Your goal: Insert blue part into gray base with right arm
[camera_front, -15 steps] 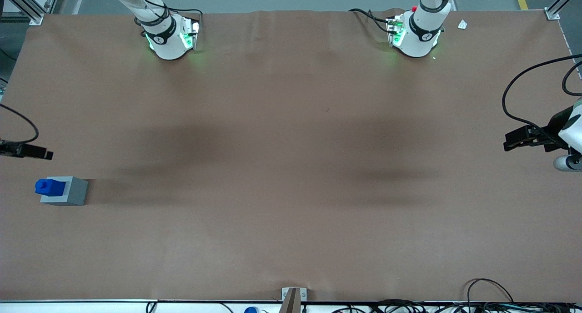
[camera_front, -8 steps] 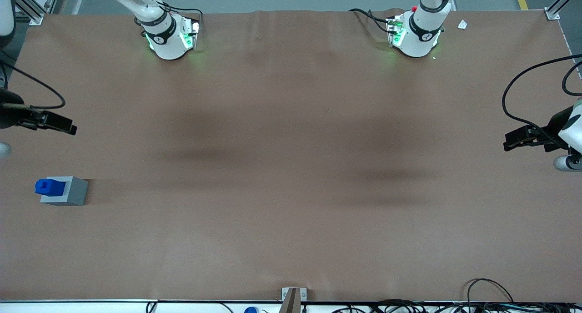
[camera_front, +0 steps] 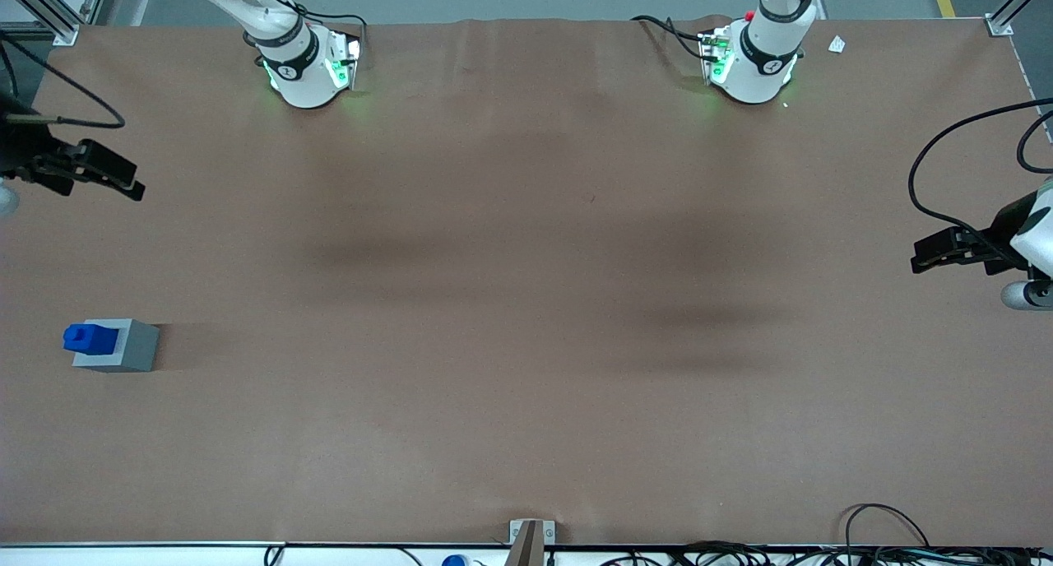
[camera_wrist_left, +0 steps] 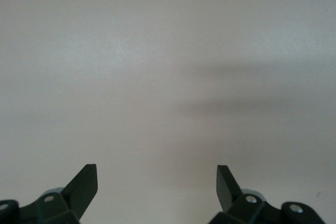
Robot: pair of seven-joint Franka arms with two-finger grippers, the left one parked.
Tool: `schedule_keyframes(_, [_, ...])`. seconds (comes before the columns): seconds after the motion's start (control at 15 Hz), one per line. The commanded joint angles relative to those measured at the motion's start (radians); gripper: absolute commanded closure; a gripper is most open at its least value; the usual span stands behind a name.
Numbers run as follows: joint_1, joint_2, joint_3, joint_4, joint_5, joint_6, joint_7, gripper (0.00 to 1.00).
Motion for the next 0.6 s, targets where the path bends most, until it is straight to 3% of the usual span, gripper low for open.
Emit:
schedule_keyframes(0.0, [0.017, -0.095, -0.012, -0.14, 0.01, 0.057, -0.036, 0.0])
schedule_keyframes(0.53, [0.005, -0.081, -0.018, -0.111, -0.012, 0.05, -0.08, 0.0])
